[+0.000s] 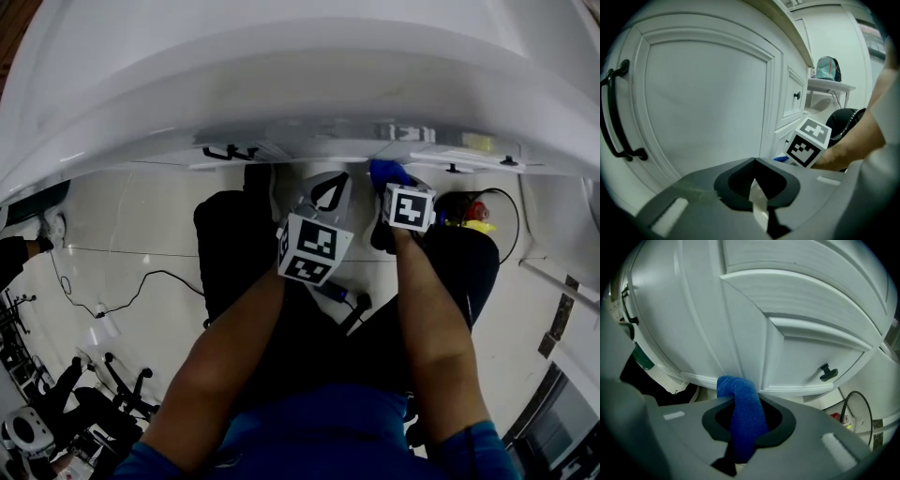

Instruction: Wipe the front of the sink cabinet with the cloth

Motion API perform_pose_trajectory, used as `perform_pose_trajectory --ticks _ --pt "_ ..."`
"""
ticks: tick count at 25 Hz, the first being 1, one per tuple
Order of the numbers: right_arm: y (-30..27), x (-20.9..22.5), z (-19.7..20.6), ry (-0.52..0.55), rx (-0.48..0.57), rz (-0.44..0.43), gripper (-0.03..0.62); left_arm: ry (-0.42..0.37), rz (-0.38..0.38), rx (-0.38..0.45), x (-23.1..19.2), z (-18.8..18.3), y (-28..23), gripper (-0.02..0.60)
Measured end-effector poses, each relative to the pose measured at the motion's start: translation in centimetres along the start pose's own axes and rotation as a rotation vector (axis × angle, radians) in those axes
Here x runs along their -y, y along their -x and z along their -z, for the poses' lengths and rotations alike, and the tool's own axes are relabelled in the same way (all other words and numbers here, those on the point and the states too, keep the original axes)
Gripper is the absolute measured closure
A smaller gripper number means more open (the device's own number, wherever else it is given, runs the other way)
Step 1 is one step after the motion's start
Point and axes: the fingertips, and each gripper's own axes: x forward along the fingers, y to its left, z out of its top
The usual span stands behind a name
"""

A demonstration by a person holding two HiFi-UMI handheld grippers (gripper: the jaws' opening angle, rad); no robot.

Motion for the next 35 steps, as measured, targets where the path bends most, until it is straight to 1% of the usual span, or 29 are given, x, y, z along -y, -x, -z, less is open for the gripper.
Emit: perform_pose_trajectory --ticks 3,7,10,14,17,20,22,24,25,28,30,31,33,35 --pt "0.8 -1.5 1.2 0.047 -0.019 -0.012 0.531 -0.004 -0.017 0.001 -0.6 0.3 0.5 0.575" --pt "1.8 -6.6 2.7 0.139 -0.04 -0.109 0.531 -0.079 -0.035 -0.029 -1.6 1.8 2.2 0.575" --pt "2.4 -11.2 1.9 0.205 -0.013 -0.189 0.531 -0.108 -0.053 -0.042 -3.3 3.0 4.2 0.575" --pt "3.3 -18.6 1.1 0.29 0.0 -0.291 0.531 -0.072 -0.1 -0.02 -6.9 4.0 7.9 0.575" --pt "3.8 -22.7 0.2 0.364 0.043 -0.297 0.531 -0.041 -0.131 0.002 -9.6 4.9 10.2 0.575" --pt "3.7 -27.9 0.1 0.353 0.068 -0.389 0.531 0.009 -0.17 0.025 -12.6 6.1 12.2 0.575" --pt "3.6 -31.2 0.0 0.353 0.087 -0.443 0.531 0.067 -0.204 0.043 -14.6 7.1 13.7 0.575" --pt "3.4 -34.2 -0.2 0.345 0.098 -0.484 0.531 0.137 -0.252 0.091 -16.8 7.0 15.8 0.575" --pt "3.1 -35.8 -0.4 0.336 0.104 -0.502 0.532 0.158 -0.283 0.132 -18.1 6.3 17.2 0.575" --pt "1.5 -41.1 -1.0 0.335 0.128 -0.537 0.533 0.178 -0.396 0.267 -22.8 4.3 22.1 0.575" --pt "0.1 -44.0 -0.6 0.359 0.124 -0.546 0.534 0.212 -0.468 0.32 -25.9 4.1 25.1 0.575" --pt "-0.8 -45.1 -0.3 0.364 0.116 -0.547 0.536 0.233 -0.493 0.34 -27.4 4.0 26.2 0.575" --pt "-2.4 -47.0 0.0 0.358 0.101 -0.541 0.536 0.274 -0.517 0.383 -30.1 3.4 28.2 0.575" --pt "-3.9 -49.0 0.0 0.342 0.097 -0.537 0.536 0.279 -0.535 0.416 -32.6 2.9 29.7 0.575"
